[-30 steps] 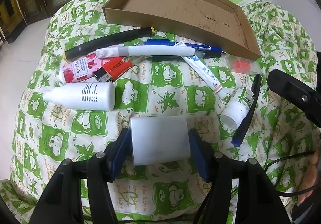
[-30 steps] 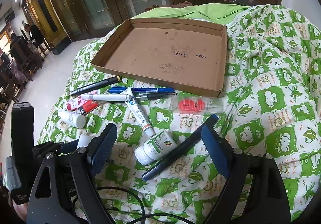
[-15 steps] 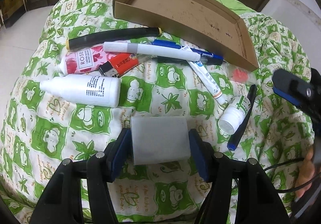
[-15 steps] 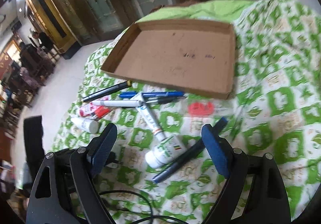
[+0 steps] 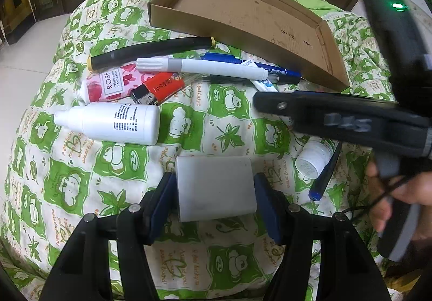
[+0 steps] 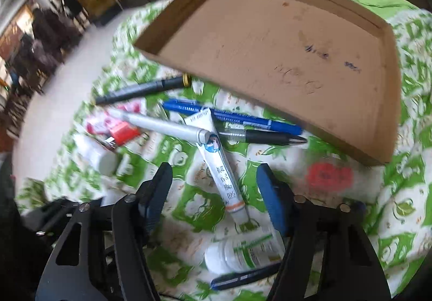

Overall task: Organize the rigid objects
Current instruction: 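Grasp the white ointment tube with the right tool while the left holds the charger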

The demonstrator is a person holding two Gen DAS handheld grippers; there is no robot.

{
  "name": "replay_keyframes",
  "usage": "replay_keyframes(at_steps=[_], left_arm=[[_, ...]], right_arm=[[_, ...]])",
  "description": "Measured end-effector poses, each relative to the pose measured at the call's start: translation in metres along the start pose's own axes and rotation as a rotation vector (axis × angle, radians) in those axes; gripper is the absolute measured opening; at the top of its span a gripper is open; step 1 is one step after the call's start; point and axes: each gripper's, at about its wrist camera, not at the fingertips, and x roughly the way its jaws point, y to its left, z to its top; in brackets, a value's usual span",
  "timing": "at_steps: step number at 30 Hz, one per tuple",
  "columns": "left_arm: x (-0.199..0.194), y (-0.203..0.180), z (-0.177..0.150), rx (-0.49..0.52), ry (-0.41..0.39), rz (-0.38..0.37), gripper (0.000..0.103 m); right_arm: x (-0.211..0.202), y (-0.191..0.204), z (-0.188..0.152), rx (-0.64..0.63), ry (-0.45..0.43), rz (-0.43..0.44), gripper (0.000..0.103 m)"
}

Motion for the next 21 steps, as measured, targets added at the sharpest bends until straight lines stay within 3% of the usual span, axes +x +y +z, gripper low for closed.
replay_keyframes(at_steps=[1,4,6,7,13,21], left_arm=[[0.000,0.000,0.000,0.002,-0.001,0.002,0.060],[0.000,-0.001,-0.001,0.008,-0.003,0.007,0.060],[-0.001,-0.001,-0.002,0.011,-0.005,0.010,0.060],[-0.001,-0.002,-0.002,0.015,-0.007,0.013,0.060],[-0.002,-0.004,-0.003,0.031,-0.014,0.024,0.060],[-0.002,-0.005,-0.003,0.041,-0.025,0.029,0.060]], right_arm=[[0.007,0.001,0.002,-0.011,0.013,-0.017,0.058],[0.022,0.002,0.005,-0.028,0.029,-0.079,0.038],[0.020,-0.001,0.006,-0.005,0.012,-0.078,0.021],[0.018,-0.003,0.006,0.013,0.002,-0.058,0.018],[0.005,-0.016,-0.001,0.091,-0.014,-0.001,0.017],[-0.026,-0.020,-0.010,0.147,-0.099,0.071,0.017]])
